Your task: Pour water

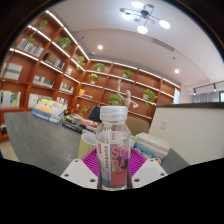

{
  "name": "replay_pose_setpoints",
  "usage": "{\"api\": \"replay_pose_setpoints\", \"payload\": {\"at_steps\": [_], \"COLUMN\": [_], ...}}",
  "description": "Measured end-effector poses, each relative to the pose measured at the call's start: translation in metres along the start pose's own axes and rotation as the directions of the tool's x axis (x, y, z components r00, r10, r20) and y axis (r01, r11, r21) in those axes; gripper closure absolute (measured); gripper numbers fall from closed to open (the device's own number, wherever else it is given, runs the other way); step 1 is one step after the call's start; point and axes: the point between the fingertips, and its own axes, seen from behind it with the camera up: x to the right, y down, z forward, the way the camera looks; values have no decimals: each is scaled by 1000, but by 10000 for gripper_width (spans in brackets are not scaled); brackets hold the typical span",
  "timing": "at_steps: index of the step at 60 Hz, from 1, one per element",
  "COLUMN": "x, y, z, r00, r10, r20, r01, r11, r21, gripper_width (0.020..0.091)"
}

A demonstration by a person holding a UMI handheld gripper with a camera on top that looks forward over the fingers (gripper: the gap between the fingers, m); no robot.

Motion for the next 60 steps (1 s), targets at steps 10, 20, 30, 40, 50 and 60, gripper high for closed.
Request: {"api": "replay_pose_setpoints", "payload": {"at_steps": [10,20,30,40,50,60], "x": [48,64,67,67,51,45], "y": [-15,-31,-33,-41,-58,-56], "z": [29,67,95,115,125,131], "r00": [886,566,231,-27,-268,-334], "r10": [-462,-822,-972,-996,-953,-932], "r20": [-48,-71,-54,-79,-144,-138], "r01": [461,822,971,997,963,942], "r11": [887,568,234,-22,-262,-329], "r21": [-20,-30,-56,-68,-59,-64], "gripper_width": [742,744,736,734,735,735]}}
